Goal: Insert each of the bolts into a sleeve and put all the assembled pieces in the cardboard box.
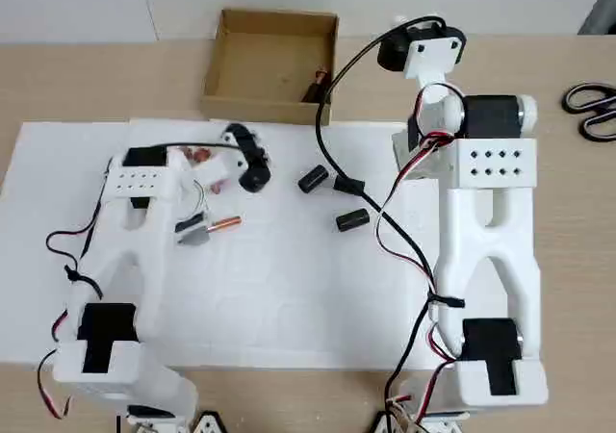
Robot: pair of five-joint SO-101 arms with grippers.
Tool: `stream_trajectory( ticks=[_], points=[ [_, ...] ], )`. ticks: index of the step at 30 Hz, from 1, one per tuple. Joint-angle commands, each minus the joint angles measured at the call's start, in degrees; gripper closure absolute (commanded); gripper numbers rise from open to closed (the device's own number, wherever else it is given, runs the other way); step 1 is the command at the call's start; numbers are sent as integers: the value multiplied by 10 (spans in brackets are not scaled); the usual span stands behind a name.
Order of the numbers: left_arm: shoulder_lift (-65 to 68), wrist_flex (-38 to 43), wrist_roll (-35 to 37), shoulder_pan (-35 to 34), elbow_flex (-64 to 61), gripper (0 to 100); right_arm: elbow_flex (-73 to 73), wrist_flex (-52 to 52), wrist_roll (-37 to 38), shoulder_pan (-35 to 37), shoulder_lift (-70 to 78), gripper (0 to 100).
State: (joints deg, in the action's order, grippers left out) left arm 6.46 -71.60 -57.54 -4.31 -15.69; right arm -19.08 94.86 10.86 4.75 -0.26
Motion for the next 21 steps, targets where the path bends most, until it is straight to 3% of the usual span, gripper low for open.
stream_trajectory(
  ticks=[1,5,15,21],
  points=[
    [-10,-7,29,-4,40,775,-28,3,5,-3,-37,994],
    [-10,-52,128,-4,95,775,-28,2,5,-3,-37,992],
    [-10,-267,358,-5,303,776,-28,0,5,-7,-37,991],
    [-30,-288,509,-5,330,776,-28,3,5,-7,-37,991]
  ],
)
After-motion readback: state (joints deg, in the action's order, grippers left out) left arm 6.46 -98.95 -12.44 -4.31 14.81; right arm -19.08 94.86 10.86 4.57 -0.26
